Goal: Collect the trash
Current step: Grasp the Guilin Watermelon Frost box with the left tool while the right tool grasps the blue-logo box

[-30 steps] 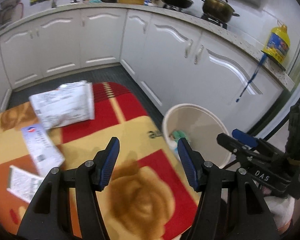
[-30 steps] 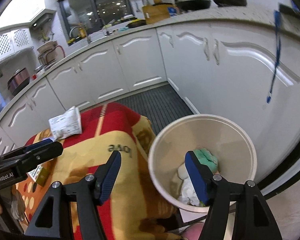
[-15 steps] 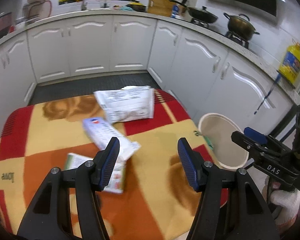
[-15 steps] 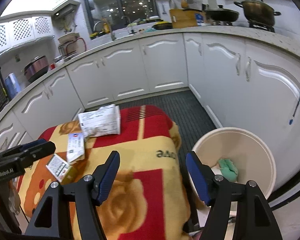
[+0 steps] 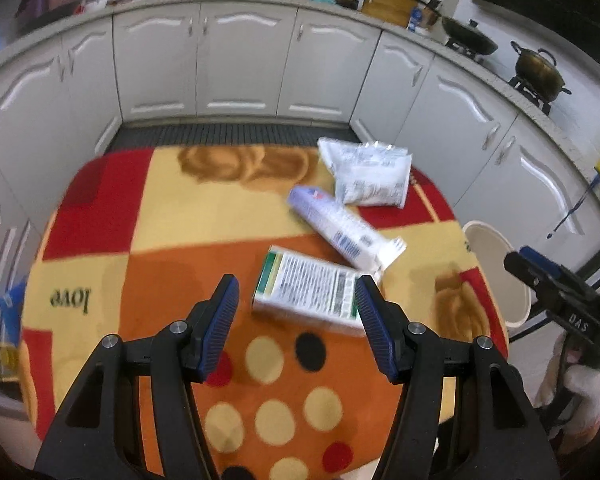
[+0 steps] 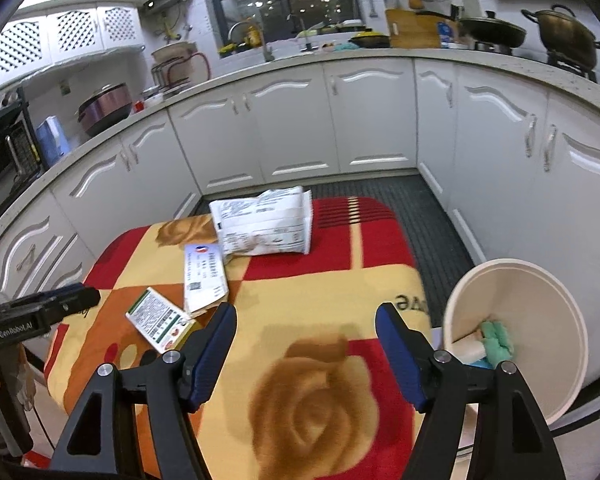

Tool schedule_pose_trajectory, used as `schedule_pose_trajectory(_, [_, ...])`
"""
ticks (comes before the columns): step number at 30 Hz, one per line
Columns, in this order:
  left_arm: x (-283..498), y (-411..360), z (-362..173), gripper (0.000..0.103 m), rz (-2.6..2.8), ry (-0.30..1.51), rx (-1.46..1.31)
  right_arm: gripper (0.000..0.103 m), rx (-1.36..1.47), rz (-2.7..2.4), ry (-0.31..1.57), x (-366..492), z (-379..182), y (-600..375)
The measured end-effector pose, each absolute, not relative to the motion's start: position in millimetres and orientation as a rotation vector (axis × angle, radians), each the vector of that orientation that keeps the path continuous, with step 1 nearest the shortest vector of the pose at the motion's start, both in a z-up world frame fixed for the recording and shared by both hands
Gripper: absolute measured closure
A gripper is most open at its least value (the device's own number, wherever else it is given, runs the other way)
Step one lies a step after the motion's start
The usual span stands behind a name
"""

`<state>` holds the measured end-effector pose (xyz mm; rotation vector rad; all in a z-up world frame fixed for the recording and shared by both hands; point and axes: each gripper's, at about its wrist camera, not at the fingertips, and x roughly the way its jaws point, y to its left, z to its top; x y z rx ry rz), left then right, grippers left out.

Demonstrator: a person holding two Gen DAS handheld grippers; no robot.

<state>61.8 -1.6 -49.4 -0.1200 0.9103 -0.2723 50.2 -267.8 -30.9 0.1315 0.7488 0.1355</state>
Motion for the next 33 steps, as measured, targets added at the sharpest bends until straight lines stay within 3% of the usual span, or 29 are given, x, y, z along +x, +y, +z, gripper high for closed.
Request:
schedule_pose_trajectory(10, [51.5,-28.4,-102.8,0.044,-0.318,1.065,-0.129,0.033,0.114,0.166,0.796,60.1,-46.9,-251.4])
schedule_pose_trajectory(21, [62.1,-73.1,-116.0,0.044,-0.229,0.992,-0.098,0.033,0.146,0.151,0.81,61.5,-51.7,-263.5])
schedule_pose_trajectory(33, [90.4,63.5,-116.4,0.044,-0.006,0.994,-0.246,0.032,0.143,0.226,0.843,82.4,-60.1,-239.1])
